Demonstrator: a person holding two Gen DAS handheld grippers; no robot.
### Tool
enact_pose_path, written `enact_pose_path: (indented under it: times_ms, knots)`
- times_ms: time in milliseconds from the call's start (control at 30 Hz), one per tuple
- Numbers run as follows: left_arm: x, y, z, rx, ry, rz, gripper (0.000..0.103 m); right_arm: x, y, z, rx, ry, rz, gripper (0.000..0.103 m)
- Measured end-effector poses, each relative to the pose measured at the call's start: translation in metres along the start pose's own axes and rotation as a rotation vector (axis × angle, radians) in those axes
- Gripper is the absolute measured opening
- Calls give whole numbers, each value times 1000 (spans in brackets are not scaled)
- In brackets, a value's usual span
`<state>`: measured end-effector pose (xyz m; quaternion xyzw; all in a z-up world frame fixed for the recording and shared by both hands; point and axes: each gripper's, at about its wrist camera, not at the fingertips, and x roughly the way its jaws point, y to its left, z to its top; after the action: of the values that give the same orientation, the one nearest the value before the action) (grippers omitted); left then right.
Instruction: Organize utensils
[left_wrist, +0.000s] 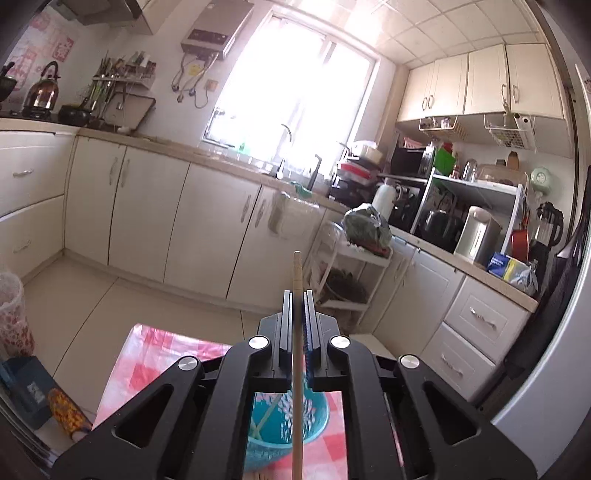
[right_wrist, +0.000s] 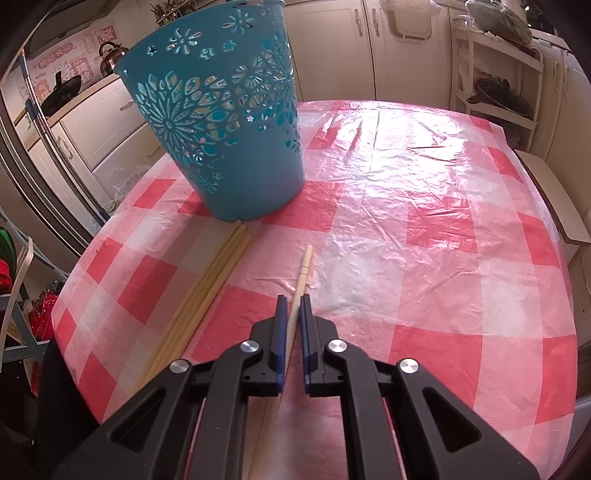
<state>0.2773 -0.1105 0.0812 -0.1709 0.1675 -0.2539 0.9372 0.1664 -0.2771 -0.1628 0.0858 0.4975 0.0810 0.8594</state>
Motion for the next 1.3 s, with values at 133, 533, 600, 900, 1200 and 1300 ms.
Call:
enact_pose_path:
  times_ms: [133, 533, 600, 900, 1200, 1300]
  knots:
    - [32, 3, 12, -10, -64, 36, 5, 1, -1, 1, 12, 0, 11, 7]
    - [84, 34, -37, -13, -25, 139, 5, 0, -8, 1, 46, 1, 47, 7]
    - [85, 34, -46, 13, -1, 151, 5, 1, -8, 1, 50, 1, 51, 7]
    - [58, 39, -65, 49, 84, 208, 47, 0, -10, 2, 53, 3, 71, 10]
    - [-12, 61, -84, 73, 79, 340, 84, -2, 8, -2, -11, 0, -3, 24]
    - [-19, 73, -97, 82, 127, 393, 87, 0, 21, -3, -83, 6, -68, 27]
